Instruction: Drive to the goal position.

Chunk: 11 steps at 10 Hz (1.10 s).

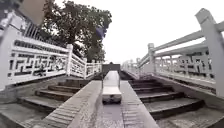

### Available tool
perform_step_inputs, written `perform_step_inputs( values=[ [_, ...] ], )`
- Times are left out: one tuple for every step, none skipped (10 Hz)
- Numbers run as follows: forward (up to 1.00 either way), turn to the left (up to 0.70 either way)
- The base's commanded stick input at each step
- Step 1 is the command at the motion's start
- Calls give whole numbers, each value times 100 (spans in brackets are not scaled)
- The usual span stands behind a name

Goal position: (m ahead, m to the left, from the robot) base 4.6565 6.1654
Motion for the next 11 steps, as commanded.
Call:
perform_step_inputs(
  values=[
    [69,1],
    [69,1],
    [69,1],
    [69,1],
    [69,1],
    [69,1],
    [69,1],
    [69,1],
    [69,1],
    [69,1],
    [69,1]
  ],
)
